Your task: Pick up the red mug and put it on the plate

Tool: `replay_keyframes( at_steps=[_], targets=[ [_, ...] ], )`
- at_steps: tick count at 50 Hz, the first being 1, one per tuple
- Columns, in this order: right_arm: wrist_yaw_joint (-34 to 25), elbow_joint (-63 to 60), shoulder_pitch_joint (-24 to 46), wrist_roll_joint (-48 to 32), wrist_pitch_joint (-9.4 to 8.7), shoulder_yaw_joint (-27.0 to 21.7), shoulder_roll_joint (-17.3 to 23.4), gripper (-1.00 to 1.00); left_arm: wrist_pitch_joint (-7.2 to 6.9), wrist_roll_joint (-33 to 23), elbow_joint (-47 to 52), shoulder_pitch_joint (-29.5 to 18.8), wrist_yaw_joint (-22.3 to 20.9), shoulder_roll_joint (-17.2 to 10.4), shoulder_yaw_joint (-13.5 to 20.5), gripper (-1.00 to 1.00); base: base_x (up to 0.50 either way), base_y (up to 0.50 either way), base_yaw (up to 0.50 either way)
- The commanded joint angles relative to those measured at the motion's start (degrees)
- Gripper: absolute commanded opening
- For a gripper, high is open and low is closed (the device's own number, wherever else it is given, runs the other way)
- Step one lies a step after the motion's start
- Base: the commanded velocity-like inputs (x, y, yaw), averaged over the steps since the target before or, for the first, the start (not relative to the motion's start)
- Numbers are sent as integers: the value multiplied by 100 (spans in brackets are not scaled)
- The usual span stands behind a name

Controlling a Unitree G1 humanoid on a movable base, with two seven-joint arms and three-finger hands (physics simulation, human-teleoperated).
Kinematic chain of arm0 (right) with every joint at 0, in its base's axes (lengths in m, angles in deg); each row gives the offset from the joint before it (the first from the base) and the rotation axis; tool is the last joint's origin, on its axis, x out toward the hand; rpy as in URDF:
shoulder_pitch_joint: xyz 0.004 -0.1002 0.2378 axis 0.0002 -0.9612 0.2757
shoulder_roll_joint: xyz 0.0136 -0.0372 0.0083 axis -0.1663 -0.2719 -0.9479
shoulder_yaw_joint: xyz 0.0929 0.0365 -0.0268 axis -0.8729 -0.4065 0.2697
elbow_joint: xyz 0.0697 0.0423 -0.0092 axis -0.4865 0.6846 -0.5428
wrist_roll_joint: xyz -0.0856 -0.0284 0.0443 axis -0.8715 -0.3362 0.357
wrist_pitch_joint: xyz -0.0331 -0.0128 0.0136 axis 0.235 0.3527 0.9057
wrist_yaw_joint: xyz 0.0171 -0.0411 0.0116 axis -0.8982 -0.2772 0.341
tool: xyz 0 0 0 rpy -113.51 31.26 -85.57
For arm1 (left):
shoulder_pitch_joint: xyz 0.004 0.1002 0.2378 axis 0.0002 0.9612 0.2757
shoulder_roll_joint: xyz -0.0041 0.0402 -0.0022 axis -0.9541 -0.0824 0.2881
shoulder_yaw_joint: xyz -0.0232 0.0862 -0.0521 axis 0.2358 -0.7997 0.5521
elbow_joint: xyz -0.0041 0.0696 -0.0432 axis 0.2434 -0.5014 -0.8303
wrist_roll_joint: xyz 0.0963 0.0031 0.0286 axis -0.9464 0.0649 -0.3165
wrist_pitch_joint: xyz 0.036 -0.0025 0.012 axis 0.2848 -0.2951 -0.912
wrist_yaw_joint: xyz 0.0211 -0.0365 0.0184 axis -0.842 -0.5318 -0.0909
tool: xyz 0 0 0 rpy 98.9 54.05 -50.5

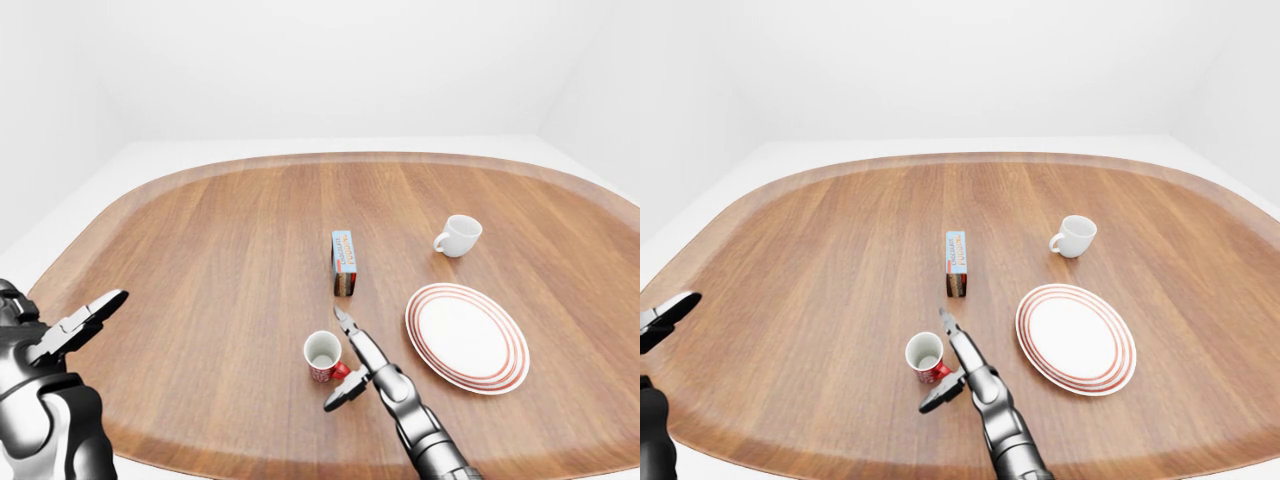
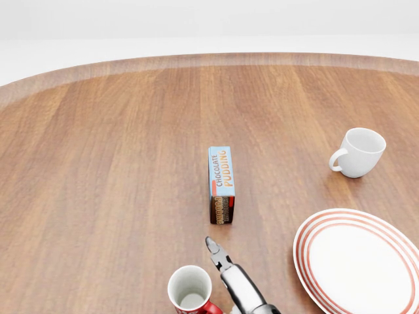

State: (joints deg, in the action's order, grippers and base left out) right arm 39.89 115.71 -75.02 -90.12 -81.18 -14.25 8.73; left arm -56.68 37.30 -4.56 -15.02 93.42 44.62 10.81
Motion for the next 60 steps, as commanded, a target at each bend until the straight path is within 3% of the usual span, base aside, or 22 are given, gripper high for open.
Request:
replay_keyframes(
  at_steps=[1, 21, 22, 23, 24, 40, 46, 49, 53, 60],
  targets=[
    [40, 790, 406, -39, 0, -142, -73, 100, 14, -10, -12, -1, -1, 4, -17, 100, 0, 0, 0],
    [115, 1106, 421, -148, 0, -156, -88, 100, 14, -8, 6, 15, -14, 17, -13, 100, 0, 0, 0],
    [118, 1116, 424, -149, 0, -158, -89, 63, 12, -13, 9, 16, -11, 16, -14, 100, 0, 0, 0],
    [120, 1116, 423, -150, 0, -159, -89, -61, 16, -13, 7, 15, -15, 18, -14, 100, 0, 0, 0],
    [107, 1053, 396, -144, 0, -162, -90, -100, 8, -9, 12, 16, -12, 17, -11, 100, 0, 0, 0],
    [137, 985, 472, -48, 0, -236, -71, -100, 25, -20, 0, 14, -17, 20, -27, 100, 0, 0, 0],
    [-67, 168, 534, 120, 0, -335, -5, -100, 42, -38, -20, 8, -22, 28, -43, 100, 0, 0, 0],
    [-200, -300, 704, 285, -260, -466, 90, -100, -16, -26, 46, 15, -3, 25, -35, 100, 0, 0, 0],
    [-387, -993, 1054, 491, -988, -696, 276, -100, 16, -27, -1, 5, -17, 22, -31, 100, 0, 0, 0],
    [-612, -1700, 2200, 996, -1000, -1396, 979, -100, 18, -37, -29, -19, -7, 4, -47, 100, 0, 0, 0]
  ],
)
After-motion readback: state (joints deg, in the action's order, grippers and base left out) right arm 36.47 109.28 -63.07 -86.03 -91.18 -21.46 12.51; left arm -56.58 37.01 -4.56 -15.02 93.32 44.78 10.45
